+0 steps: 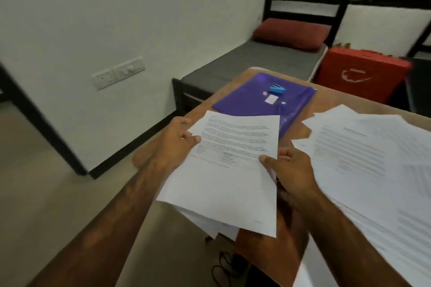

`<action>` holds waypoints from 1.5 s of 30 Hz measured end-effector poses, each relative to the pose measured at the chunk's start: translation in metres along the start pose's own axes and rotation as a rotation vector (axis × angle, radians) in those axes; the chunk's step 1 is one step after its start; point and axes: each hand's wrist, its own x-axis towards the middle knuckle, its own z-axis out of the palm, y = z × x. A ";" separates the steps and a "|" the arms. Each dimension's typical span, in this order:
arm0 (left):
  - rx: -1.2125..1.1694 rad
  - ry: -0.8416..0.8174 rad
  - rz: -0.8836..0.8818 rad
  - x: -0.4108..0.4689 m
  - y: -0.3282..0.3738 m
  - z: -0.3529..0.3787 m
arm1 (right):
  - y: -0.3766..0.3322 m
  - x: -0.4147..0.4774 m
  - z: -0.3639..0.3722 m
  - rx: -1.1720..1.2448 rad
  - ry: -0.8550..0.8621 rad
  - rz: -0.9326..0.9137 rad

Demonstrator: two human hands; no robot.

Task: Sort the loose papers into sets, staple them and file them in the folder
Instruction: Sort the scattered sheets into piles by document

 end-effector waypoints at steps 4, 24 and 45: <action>0.291 0.035 0.021 0.022 -0.024 -0.028 | 0.001 0.015 0.044 -0.040 -0.001 0.051; 0.585 -0.260 0.418 -0.058 0.067 0.205 | 0.045 -0.012 -0.110 -0.537 0.382 -0.109; 1.038 -0.242 0.422 0.013 0.126 0.319 | 0.073 0.100 -0.223 -0.697 0.600 0.032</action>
